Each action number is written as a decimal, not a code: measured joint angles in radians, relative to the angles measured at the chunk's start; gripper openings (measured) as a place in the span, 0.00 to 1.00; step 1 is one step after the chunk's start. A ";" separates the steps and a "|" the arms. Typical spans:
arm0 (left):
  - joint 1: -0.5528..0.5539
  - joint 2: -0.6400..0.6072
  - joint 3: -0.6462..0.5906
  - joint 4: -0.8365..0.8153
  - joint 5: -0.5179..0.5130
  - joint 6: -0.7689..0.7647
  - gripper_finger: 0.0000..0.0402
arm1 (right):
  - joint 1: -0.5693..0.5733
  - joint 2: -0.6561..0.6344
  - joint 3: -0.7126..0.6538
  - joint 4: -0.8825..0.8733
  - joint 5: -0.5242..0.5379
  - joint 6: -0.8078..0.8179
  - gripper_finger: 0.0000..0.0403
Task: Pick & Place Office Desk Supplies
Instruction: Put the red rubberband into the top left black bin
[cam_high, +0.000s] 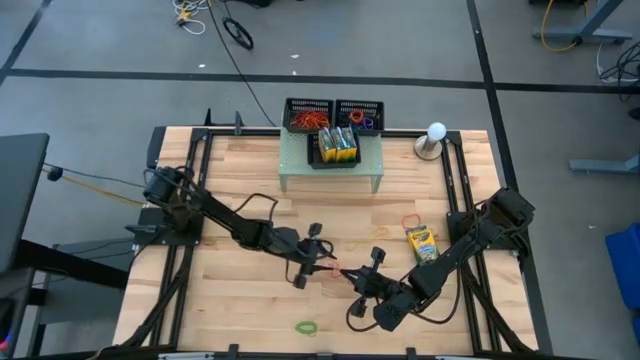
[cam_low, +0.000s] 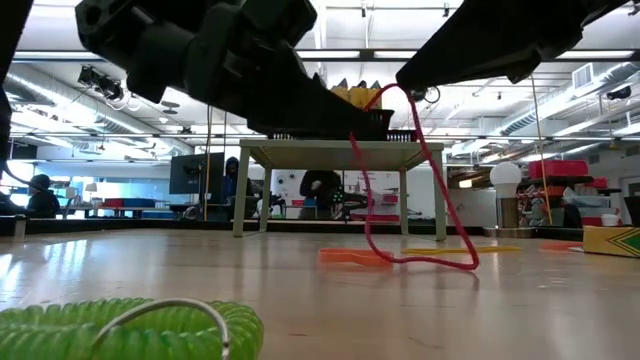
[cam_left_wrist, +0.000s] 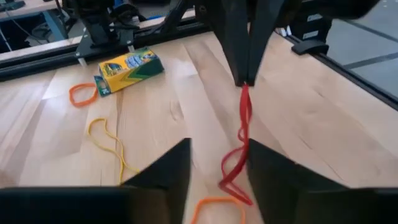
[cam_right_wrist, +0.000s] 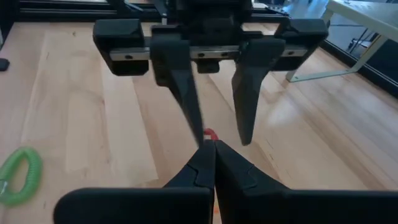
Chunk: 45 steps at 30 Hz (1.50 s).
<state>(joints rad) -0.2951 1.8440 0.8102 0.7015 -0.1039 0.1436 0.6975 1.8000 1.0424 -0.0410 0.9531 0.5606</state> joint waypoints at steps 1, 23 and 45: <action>0.000 0.000 0.004 -0.001 0.000 0.000 0.34 | 0.001 0.000 0.000 0.000 0.001 0.000 0.01; 0.045 -0.457 0.004 -0.392 -0.192 -0.021 0.02 | 0.096 -0.012 0.000 -0.015 0.087 0.032 0.28; 0.506 -0.933 0.214 -0.874 -0.085 0.025 0.02 | -0.111 0.145 -0.001 0.337 -0.202 -0.130 0.02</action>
<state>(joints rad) 0.2105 0.9108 1.0244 -0.1726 -0.1886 0.1683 0.5866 1.9452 1.0413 0.2964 0.7508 0.4306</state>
